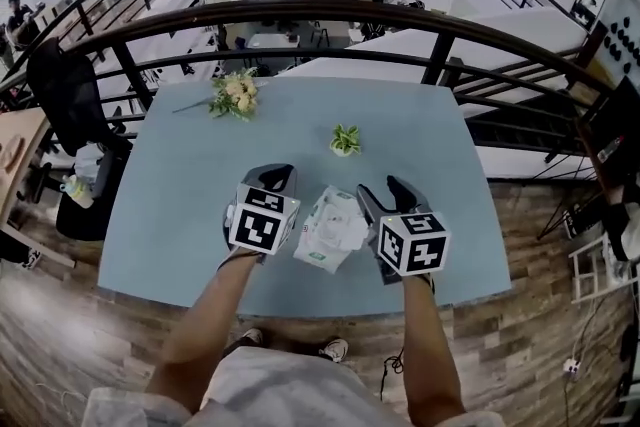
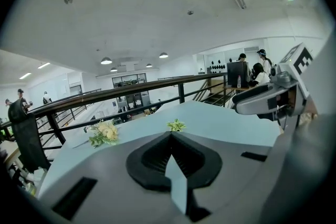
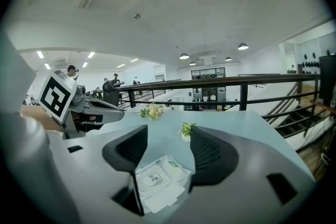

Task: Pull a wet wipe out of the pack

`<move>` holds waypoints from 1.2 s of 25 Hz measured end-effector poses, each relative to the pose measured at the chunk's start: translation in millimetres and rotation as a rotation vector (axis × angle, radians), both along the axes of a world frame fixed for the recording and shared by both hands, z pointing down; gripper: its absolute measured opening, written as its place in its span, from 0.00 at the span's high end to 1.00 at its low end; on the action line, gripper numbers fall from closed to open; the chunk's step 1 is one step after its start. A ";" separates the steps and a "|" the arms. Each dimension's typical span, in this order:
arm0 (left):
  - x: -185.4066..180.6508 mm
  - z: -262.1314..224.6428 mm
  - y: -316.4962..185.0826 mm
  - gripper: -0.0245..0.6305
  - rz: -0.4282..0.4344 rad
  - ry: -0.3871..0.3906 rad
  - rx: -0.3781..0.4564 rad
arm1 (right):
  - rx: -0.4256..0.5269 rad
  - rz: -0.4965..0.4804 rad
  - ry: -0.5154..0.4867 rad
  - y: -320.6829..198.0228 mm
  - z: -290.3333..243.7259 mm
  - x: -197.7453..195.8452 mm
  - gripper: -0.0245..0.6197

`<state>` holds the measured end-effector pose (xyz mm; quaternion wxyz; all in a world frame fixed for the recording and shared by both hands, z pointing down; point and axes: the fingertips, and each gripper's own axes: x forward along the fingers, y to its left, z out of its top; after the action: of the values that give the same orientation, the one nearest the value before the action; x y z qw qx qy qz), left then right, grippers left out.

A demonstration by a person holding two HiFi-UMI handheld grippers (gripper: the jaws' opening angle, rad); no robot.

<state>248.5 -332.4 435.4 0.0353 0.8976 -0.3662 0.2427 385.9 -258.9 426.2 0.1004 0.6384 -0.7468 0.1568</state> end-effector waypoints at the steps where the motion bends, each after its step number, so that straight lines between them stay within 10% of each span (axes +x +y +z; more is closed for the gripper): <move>1: -2.3 -1.7 1.2 0.97 -0.014 0.003 0.004 | 0.000 -0.012 0.000 0.0 -0.1 -0.3 0.59; 30: -31.9 34.4 24.6 0.97 -0.174 -0.003 -0.028 | -0.168 -0.239 0.019 0.3 80.5 -34.1 0.59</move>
<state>216.7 -307.8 469.7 0.0680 0.8615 -0.4393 0.2452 351.8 -258.6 506.7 0.1786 0.5357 -0.8008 0.1998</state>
